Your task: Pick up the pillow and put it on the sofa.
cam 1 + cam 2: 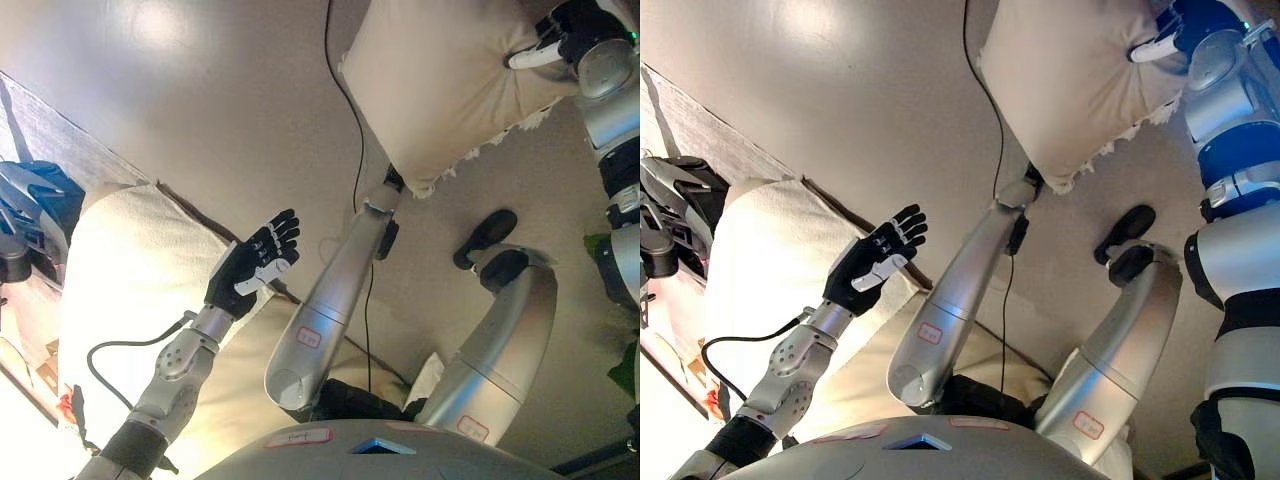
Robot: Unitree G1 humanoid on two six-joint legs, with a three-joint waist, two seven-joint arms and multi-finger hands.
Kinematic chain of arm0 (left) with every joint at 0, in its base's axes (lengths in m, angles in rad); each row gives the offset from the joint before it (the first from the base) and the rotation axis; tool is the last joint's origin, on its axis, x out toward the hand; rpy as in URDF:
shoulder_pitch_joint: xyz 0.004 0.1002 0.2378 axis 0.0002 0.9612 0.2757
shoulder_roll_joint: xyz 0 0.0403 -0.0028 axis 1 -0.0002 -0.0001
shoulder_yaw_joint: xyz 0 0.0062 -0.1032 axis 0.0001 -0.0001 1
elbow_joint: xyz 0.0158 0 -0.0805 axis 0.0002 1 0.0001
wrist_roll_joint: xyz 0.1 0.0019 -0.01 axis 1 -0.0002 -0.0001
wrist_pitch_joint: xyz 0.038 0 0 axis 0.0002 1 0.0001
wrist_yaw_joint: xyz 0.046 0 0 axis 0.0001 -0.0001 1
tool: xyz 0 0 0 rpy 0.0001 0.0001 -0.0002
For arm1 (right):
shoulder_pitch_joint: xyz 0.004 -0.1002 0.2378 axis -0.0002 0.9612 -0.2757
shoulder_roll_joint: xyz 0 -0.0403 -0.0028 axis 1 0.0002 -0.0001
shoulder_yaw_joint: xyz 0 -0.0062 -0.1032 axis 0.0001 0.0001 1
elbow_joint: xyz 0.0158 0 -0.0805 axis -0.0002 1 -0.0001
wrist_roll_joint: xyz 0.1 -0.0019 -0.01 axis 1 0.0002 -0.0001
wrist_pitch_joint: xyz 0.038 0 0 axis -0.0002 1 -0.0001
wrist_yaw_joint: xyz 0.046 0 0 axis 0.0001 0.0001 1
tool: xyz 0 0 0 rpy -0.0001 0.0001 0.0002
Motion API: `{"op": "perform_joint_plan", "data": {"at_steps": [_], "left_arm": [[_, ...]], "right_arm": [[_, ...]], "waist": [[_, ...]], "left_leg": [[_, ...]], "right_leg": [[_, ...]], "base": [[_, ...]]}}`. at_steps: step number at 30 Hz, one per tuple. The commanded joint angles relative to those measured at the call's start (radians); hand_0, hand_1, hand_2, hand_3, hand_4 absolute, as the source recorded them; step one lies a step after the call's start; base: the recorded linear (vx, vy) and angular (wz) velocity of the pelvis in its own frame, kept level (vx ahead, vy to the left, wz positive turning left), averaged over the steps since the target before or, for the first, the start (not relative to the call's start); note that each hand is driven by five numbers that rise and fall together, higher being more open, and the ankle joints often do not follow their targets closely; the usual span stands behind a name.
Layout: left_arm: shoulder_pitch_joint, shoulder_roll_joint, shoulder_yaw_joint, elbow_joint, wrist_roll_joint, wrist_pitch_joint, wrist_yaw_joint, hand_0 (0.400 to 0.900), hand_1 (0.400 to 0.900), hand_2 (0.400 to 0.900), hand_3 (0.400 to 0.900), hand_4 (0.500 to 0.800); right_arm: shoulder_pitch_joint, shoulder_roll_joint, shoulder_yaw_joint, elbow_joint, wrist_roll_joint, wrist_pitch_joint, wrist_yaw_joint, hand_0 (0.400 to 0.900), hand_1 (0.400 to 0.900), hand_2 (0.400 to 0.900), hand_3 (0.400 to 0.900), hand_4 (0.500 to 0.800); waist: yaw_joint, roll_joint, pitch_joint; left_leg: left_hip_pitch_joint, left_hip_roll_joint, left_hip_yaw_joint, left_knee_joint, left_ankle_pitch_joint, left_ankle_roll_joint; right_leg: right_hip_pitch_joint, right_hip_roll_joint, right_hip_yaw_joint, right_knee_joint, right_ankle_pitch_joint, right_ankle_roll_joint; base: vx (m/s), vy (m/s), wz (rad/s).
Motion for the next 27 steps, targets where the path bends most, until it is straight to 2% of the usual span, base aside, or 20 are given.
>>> {"op": "perform_joint_plan", "data": {"at_steps": [1, 4, 7, 9, 10, 11, 14, 16, 18, 22, 23, 27], "left_arm": [[0.024, 0.004, 0.036, -0.084, -0.028, -0.04, -0.022, 0.9, 0.9, 0.9, 0.9, 0.8], [0.021, 0.01, 0.035, -0.075, -0.021, -0.031, -0.021, 0.9, 0.9, 0.9, 0.9, 0.8], [0.007, 0.019, 0.032, -0.05, -0.007, 0.012, -0.014, 0.9, 0.9, 0.9, 0.9, 0.8], [-0.005, 0.024, 0.025, -0.009, 0.009, 0.035, -0.003, 0.9, 0.9, 0.9, 0.9, 0.8], [-0.014, 0.024, 0.02, 0.026, 0.02, 0.059, 0.005, 0.9, 0.9, 0.9, 0.9, 0.8], [-0.019, 0.022, 0.017, 0.06, 0.022, 0.064, 0.004, 0.9, 0.9, 0.9, 0.9, 0.8], [-0.045, 0.017, 0.027, 0.197, 0.01, 0.116, -0.016, 0.9, 0.9, 0.9, 0.9, 0.8], [-0.05, 0.015, 0.029, 0.221, 0.01, 0.125, -0.019, 0.9, 0.9, 0.9, 0.9, 0.8], [-0.091, -0.004, 0.032, 0.369, 0.047, 0.173, -0.011, 0.9, 0.9, 0.9, 0.9, 0.8], [-0.12, -0.043, 0.034, 0.528, 0.146, 0.239, 0.011, 0.9, 0.9, 0.9, 0.9, 0.8], [-0.128, -0.06, 0.043, 0.576, 0.175, 0.246, 0.013, 0.9, 0.9, 0.9, 0.9, 0.8], [-0.16, -0.119, 0.072, 0.75, 0.287, 0.282, 0.035, 0.9, 0.9, 0.9, 0.9, 0.8]], "right_arm": [[-0.048, -0.14, -0.019, -0.119, 0.029, -0.099, -0.022, 0.4, 0.4, 0.4, 0.4, 0.5], [-0.015, -0.136, -0.041, -0.114, 0.023, -0.13, -0.005, 0.4, 0.4, 0.4, 0.4, 0.5], [0.047, -0.132, -0.068, -0.129, 0.019, -0.181, 0.003, 0.4, 0.4, 0.4, 0.4, 0.5], [0.079, -0.129, -0.074, -0.15, 0.013, -0.19, 0.01, 0.4, 0.4, 0.4, 0.4, 0.5], [0.095, -0.129, -0.076, -0.163, 0.012, -0.2, 0.019, 0.4, 0.4, 0.4, 0.4, 0.5], [0.112, -0.131, -0.08, -0.171, 0.01, -0.207, 0.027, 0.4, 0.4, 0.4, 0.4, 0.5], [0.162, -0.142, -0.085, -0.21, 0.003, -0.232, 0.069, 0.4, 0.4, 0.4, 0.4, 0.5], [0.169, -0.143, -0.086, -0.216, 0.005, -0.236, 0.075, 0.4, 0.4, 0.4, 0.4, 0.5], [0.212, -0.157, -0.097, -0.253, 0.001, -0.25, 0.13, 0.4, 0.4, 0.4, 0.4, 0.5], [0.285, -0.186, -0.122, -0.313, -0.032, -0.279, 0.214, 0.4, 0.4, 0.4, 0.4, 0.5], [0.303, -0.195, -0.131, -0.338, -0.032, -0.282, 0.237, 0.4, 0.4, 0.4, 0.4, 0.5], [0.379, -0.21, -0.166, -0.425, -0.054, -0.314, 0.339, 0.4, 0.4, 0.4, 0.4, 0.5]], "waist": [[-0.002, 0.124, 0.036], [-0.003, 0.11, 0.036], [-0.014, 0.079, 0.036], [-0.026, 0.055, 0.036], [-0.034, 0.038, 0.036], [-0.039, 0.028, 0.036], [-0.063, -0.02, 0.036], [-0.068, -0.029, 0.036], [-0.095, -0.082, 0.031], [-0.124, -0.147, -0.052], [-0.131, -0.161, -0.069], [-0.163, -0.221, -0.154]], "left_leg": [[0.134, 0.019, 0.036, 0.03, -0.149, 0.041], [0.215, 0.023, 0.031, -0.025, -0.144, 0.037], [0.32, 0.027, 0.024, -0.092, -0.141, 0.034], [0.381, 0.028, 0.02, -0.128, -0.139, 0.031], [0.424, 0.029, 0.02, -0.156, -0.138, 0.029], [0.455, 0.03, 0.02, -0.174, -0.137, 0.028], [0.557, 0.035, 0.027, -0.228, -0.139, 0.031], [0.573, 0.036, 0.029, -0.235, -0.14, 0.032], [0.697, 0.049, 0.038, -0.284, -0.148, 0.035], [0.807, 0.075, 0.05, -0.329, -0.17, 0.036], [0.822, 0.082, 0.061, -0.347, -0.146, 0.042], [0.944, 0.103, 0.083, -0.412, -0.165, 0.037]], "right_leg": [[0.155, 0.045, -0.078, -0.051, -0.051, -0.02], [0.247, 0.046, -0.102, -0.128, -0.037, -0.011], [0.363, 0.049, -0.127, -0.238, -0.007, 0.004], [0.434, 0.049, -0.142, -0.305, 0.014, 0.013], [0.483, 0.051, -0.15, -0.35, 0.027, 0.018], [0.519, 0.051, -0.16, -0.381, 0.036, 0.022], [0.638, 0.061, -0.18, -0.476, 0.066, 0.033], [0.658, 0.064, -0.182, -0.49, 0.07, 0.035], [0.794, 0.081, -0.184, -0.583, 0.095, 0.047], [0.919, 0.11, -0.18, -0.682, 0.114, 0.055], [0.945, 0.114, -0.194, -0.72, 0.149, 0.051], [1.065, 0.139, -0.183, -0.815, 0.166, 0.065]], "base": [[-0.01, -0.064, -0.04], [0.0, -0.059, -0.06], [0.01, -0.055, -0.1], [0.03, -0.047, -0.12], [0.04, -0.036, -0.15], [0.05, -0.037, -0.2], [0.04, -0.034, -0.21], [0.03, -0.023, -0.15], [0.11, -0.032, -0.3], [0.14, 0.013, -0.2], [0.11, 0.02, -0.14], [0.18, 0.018, -0.15]]}}
